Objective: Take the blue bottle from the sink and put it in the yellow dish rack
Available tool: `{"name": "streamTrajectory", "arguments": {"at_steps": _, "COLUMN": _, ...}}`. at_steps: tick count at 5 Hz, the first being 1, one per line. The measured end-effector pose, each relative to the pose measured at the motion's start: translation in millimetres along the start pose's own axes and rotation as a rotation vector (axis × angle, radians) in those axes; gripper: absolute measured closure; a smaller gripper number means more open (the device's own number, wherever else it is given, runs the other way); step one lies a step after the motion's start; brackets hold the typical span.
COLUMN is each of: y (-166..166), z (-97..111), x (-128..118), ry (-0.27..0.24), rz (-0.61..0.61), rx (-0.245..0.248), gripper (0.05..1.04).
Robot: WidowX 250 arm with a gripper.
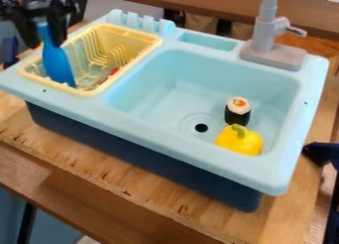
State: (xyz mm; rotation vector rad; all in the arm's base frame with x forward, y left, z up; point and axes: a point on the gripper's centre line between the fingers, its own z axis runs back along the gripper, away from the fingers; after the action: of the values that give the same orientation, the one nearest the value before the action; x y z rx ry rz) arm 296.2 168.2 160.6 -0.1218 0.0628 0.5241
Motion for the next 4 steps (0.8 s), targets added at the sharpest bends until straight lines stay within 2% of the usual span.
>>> {"name": "streamTrajectory", "arguments": {"at_steps": 1, "y": -2, "z": 11, "x": -7, "ry": -0.002, "rz": 0.004, "rx": 0.005, "gripper": 0.135}}
{"name": "streamTrajectory", "arguments": {"at_steps": 2, "y": -12, "z": 48, "x": -20, "ry": -0.09, "rz": -0.005, "rx": 0.016, "gripper": 0.083}}
{"name": "streamTrajectory", "arguments": {"at_steps": 3, "y": -16, "z": 70, "x": -31, "ry": -0.154, "rz": 0.008, "rx": 0.018, "gripper": 0.083}}
{"name": "streamTrajectory", "arguments": {"at_steps": 4, "y": -22, "z": 90, "x": -38, "ry": -0.192, "rz": -0.009, "rx": 0.039, "gripper": 0.083}}
